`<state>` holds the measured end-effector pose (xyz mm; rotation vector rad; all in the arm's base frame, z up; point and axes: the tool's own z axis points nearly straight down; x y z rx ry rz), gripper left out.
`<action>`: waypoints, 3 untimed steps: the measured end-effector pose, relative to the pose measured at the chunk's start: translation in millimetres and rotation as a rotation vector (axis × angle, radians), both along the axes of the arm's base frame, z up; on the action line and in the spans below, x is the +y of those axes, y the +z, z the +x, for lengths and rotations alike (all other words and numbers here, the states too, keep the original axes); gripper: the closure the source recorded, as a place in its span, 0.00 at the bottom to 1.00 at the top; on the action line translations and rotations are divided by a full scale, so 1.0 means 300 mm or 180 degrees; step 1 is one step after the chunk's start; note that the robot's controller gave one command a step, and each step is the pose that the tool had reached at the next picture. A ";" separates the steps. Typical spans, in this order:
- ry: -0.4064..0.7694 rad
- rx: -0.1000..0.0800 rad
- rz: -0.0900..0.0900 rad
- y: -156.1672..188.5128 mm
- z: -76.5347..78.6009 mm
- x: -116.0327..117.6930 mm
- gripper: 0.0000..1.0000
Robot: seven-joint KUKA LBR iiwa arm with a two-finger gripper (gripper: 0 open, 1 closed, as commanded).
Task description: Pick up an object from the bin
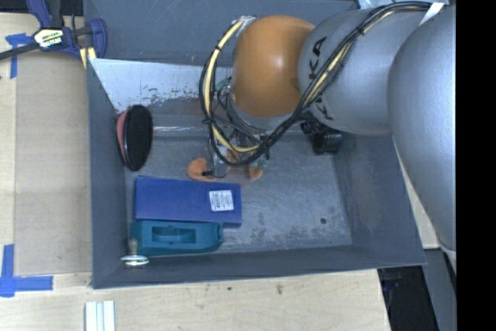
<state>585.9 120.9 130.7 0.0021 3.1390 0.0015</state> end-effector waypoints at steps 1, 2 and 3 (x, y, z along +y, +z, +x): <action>-0.0001 0.0000 -0.0001 0.000 0.000 0.000 0.00; -0.0001 0.0000 -0.0001 0.000 0.000 0.000 0.00; 0.0507 0.0029 -0.0002 0.067 -0.045 -0.060 0.00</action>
Offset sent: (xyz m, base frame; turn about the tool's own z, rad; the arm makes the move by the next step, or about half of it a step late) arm 0.0000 0.0000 0.0000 0.0000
